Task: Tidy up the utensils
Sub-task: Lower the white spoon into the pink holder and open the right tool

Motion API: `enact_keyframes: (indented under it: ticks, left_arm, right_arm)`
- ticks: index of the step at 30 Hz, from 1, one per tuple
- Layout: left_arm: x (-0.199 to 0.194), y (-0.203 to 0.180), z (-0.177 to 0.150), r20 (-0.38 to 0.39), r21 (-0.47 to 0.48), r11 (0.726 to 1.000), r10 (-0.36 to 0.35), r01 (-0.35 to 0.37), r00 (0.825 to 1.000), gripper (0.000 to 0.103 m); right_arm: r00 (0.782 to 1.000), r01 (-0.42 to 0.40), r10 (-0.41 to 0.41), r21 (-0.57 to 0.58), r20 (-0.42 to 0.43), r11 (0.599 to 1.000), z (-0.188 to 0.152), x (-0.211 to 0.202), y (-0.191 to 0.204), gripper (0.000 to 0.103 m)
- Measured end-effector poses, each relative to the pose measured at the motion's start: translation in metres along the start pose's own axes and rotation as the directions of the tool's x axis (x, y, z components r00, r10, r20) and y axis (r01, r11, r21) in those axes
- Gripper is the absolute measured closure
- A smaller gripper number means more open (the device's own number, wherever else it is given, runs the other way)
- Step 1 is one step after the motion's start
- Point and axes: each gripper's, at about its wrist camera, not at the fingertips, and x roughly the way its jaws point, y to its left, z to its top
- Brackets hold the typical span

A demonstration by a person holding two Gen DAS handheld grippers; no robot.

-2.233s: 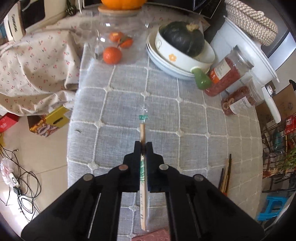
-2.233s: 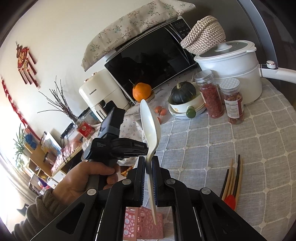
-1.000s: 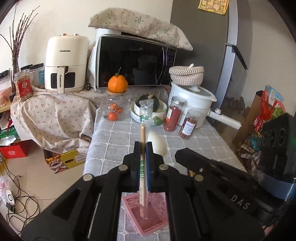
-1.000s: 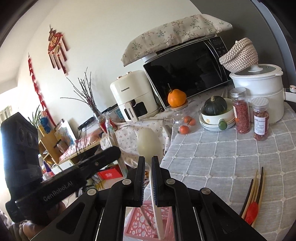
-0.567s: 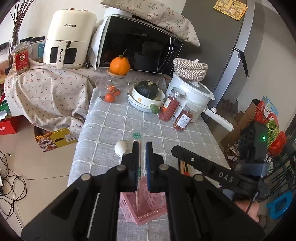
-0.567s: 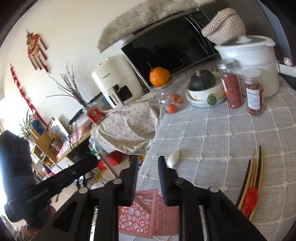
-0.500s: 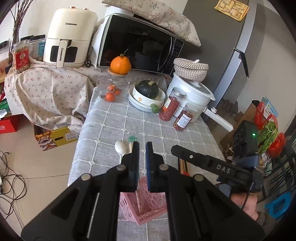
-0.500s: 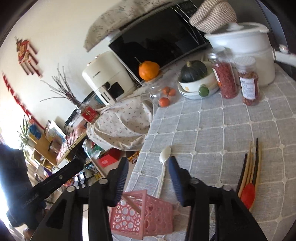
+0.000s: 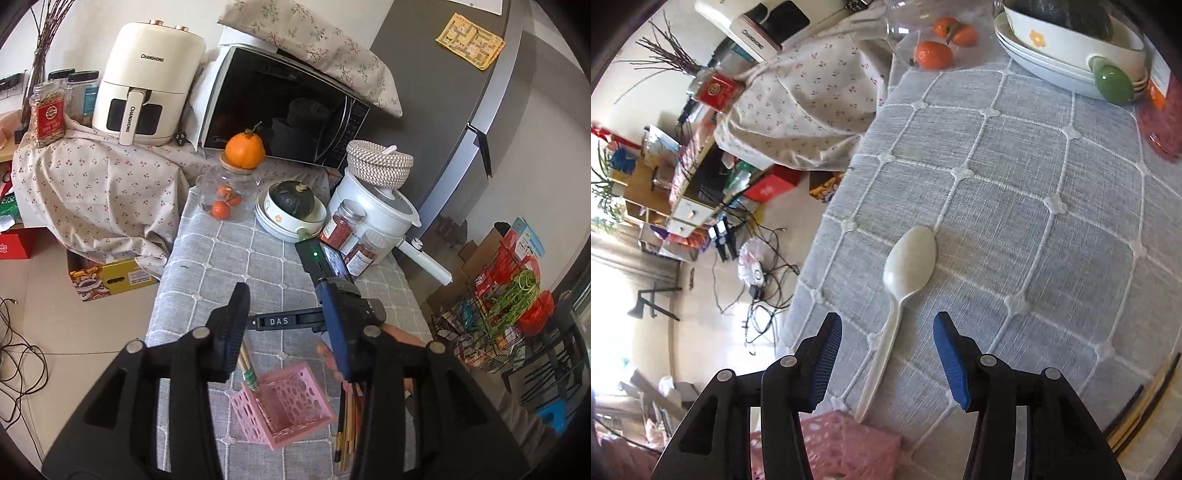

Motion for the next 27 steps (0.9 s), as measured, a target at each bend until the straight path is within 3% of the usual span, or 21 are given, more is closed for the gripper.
enact_keyframes:
  ticks: [5, 10, 12, 13, 18, 21, 23, 25, 27]
  left_arm:
    - [0.003, 0.002, 0.004, -0.017, 0.001, 0.999, 0.034, -0.034, 0.999, 0.06]
    - [0.002, 0.011, 0.005, -0.02, -0.046, 0.998, 0.04, -0.04, 0.999, 0.06]
    - [0.005, 0.013, 0.005, -0.035, -0.056, 0.997, 0.052, -0.053, 0.998, 0.06]
    - [0.005, 0.014, 0.004, -0.039, -0.061, 0.997, 0.054, -0.056, 0.998, 0.06]
    - [0.007, 0.012, 0.001, -0.051, -0.063, 0.995, 0.079, -0.082, 0.996, 0.06]
    - [0.009, 0.01, 0.0, -0.058, -0.055, 0.994, 0.093, -0.096, 0.994, 0.06]
    - [0.009, 0.009, 0.0, -0.058, -0.054, 0.994, 0.093, -0.096, 0.994, 0.06]
    - [0.009, 0.008, 0.001, -0.053, -0.057, 0.994, 0.09, -0.093, 0.994, 0.06]
    - [0.009, 0.007, 0.001, -0.05, -0.06, 0.994, 0.088, -0.091, 0.995, 0.06]
  right_arm:
    - [0.997, 0.072, -0.072, -0.004, -0.024, 0.997, 0.026, 0.015, -0.005, 0.05]
    - [0.98, 0.184, -0.19, -0.102, -0.059, 0.978, 0.037, 0.035, 0.024, 0.05]
    - [0.963, 0.25, -0.261, -0.155, -0.059, 0.956, 0.035, 0.038, 0.032, 0.056]
    - [0.95, 0.295, -0.308, -0.176, -0.051, 0.939, 0.033, 0.038, 0.034, 0.065]
    - [0.951, 0.302, -0.308, -0.151, -0.015, 0.941, 0.022, 0.023, 0.021, 0.065]
    - [0.963, 0.267, -0.261, -0.111, 0.065, 0.957, 0.012, 0.001, 0.011, 0.065]
    - [0.957, 0.248, -0.233, -0.076, 0.172, 0.966, 0.002, -0.024, 0.005, 0.065]
    - [0.933, 0.24, -0.22, -0.039, 0.284, 0.97, -0.009, -0.053, 0.001, 0.065]
    - [0.896, 0.23, -0.205, -0.016, 0.393, 0.973, -0.024, -0.085, 0.001, 0.065]
